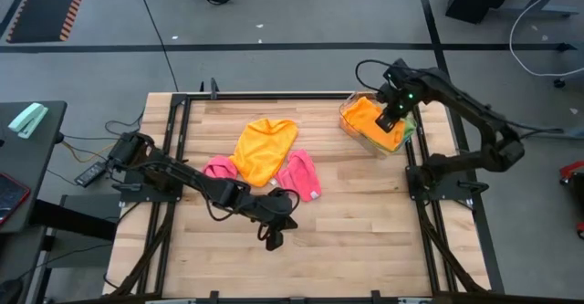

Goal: Fold microfiber towels
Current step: Put the bottom orange towel into the transparent bin

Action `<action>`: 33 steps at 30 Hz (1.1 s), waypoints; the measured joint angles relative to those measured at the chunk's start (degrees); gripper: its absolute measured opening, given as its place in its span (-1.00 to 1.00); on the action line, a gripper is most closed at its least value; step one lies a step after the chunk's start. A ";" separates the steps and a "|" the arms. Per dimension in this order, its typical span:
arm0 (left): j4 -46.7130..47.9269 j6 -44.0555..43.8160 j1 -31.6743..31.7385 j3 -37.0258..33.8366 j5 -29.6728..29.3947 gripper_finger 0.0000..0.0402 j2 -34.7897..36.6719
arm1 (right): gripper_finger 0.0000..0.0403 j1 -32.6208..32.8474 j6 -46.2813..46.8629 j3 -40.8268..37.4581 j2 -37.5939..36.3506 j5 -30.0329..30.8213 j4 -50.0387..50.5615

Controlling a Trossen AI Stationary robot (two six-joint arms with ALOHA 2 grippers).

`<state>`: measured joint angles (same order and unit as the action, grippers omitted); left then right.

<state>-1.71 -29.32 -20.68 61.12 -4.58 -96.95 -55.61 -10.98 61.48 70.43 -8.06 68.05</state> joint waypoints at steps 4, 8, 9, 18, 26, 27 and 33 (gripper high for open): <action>-0.05 0.00 -0.10 0.00 1.70 -0.95 0.00 | -0.95 -2.68 -2.33 -0.01 3.08 1.02 0.00; 0.06 -0.01 -0.14 0.00 2.96 -0.95 0.00 | -0.91 -3.04 -3.55 -0.03 5.49 5.86 1.36; 0.06 0.00 -0.14 0.00 2.98 -0.94 0.00 | -0.88 -3.00 -3.82 -0.03 5.87 6.70 1.53; 0.27 0.02 -0.14 0.00 2.99 -0.89 0.00 | -0.58 -0.38 -1.35 -0.04 8.46 11.43 3.56; 0.28 0.02 -0.14 0.00 3.53 -0.95 0.00 | -0.22 1.92 4.87 2.42 8.63 14.13 7.66; 0.28 0.02 -0.14 0.00 4.01 -0.93 0.00 | -0.18 1.92 5.30 2.77 8.63 14.25 7.72; 0.28 0.00 -0.17 0.00 5.90 -0.84 0.00 | -0.06 1.92 8.02 5.55 8.63 15.18 8.37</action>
<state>-1.43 -29.32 -20.84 61.12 1.32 -96.95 -53.69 -2.96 67.03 79.07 7.12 76.42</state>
